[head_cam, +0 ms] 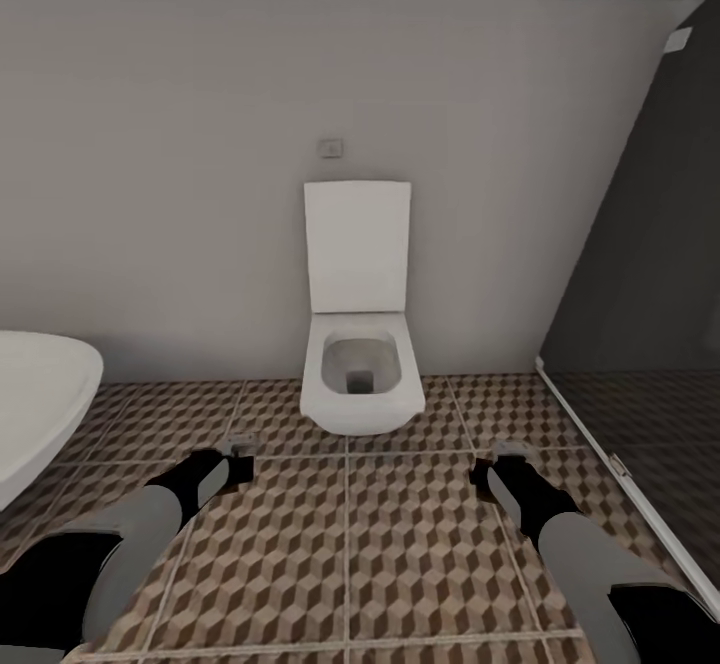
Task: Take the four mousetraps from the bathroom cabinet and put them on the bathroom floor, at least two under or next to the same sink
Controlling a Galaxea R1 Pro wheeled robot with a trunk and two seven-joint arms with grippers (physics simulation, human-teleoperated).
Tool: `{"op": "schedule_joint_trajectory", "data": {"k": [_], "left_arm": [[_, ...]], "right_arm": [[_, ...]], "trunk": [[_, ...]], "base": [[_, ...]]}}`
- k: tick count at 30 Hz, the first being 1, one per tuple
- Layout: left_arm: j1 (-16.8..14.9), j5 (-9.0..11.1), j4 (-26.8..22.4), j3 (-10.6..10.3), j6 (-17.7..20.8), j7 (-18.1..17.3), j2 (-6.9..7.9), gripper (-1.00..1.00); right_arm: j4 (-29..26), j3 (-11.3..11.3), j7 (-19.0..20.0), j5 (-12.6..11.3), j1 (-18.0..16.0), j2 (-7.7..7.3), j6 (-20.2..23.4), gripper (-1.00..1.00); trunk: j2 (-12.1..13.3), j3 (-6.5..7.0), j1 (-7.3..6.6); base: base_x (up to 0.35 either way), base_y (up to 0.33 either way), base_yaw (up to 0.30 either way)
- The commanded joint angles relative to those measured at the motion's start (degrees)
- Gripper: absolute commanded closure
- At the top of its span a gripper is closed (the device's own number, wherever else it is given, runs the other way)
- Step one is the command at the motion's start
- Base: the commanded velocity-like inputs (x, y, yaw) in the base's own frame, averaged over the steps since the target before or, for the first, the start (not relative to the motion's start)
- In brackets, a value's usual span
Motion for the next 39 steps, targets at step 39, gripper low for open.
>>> {"op": "schedule_joint_trajectory", "data": {"k": [39], "left_arm": [[0.01, 0.52, -0.14, -0.36, -0.02, 0.5, -0.07, 1.0]], "right_arm": [[-0.1, 0.36, -0.54, 0.1, -0.01, -1.43, 0.25, 1.0]], "trunk": [[-0.02, -0.05, 0.02]], "base": [[0.141, 0.004, 0.0]]}}
